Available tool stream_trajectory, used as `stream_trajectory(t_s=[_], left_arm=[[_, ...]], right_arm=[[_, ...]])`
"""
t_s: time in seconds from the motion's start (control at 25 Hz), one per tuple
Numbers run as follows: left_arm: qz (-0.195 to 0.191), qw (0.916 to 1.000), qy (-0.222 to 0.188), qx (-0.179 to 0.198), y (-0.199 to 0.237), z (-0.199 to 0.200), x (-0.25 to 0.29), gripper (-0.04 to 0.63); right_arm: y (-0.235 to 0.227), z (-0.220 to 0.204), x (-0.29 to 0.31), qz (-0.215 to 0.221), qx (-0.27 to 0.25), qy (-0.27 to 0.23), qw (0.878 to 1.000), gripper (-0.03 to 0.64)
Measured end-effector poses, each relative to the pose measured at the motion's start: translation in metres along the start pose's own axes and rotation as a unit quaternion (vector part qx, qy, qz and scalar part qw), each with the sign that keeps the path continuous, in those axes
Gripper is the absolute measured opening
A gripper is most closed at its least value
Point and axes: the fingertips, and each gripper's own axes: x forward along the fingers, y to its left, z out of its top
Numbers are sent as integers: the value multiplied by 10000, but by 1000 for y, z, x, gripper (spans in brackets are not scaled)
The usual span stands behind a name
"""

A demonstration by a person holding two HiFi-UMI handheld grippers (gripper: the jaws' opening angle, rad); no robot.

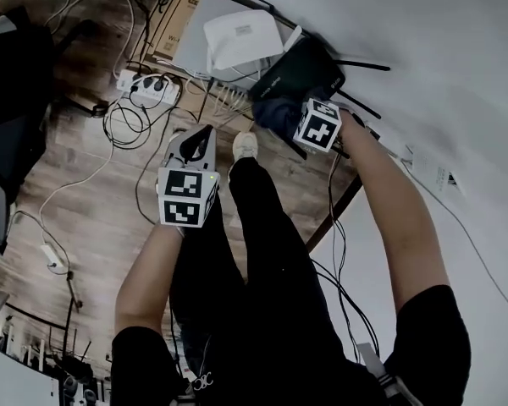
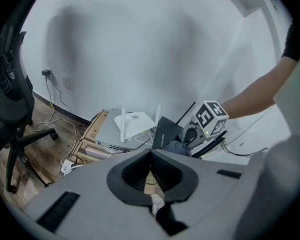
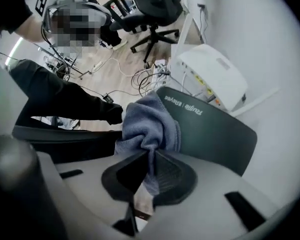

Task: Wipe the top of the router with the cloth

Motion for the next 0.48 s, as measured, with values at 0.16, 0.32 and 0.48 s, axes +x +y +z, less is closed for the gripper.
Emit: stream_trajectory(t_s=[0.16,0.32,0.48], left_arm=[[172,9994,-230,-210,-11,11,-18,3],[486,9959,-416,-635,-24,25,-52,3],[839,9906,-640,-865,-43,51,-99,3]], right_arm=[[-17,8,-46,-823,45,-687,9942,21],[-21,8,-113,-1737,-54,-1146,9781,21],[-9,19,-194,-2385,188,-1910,9520,21]])
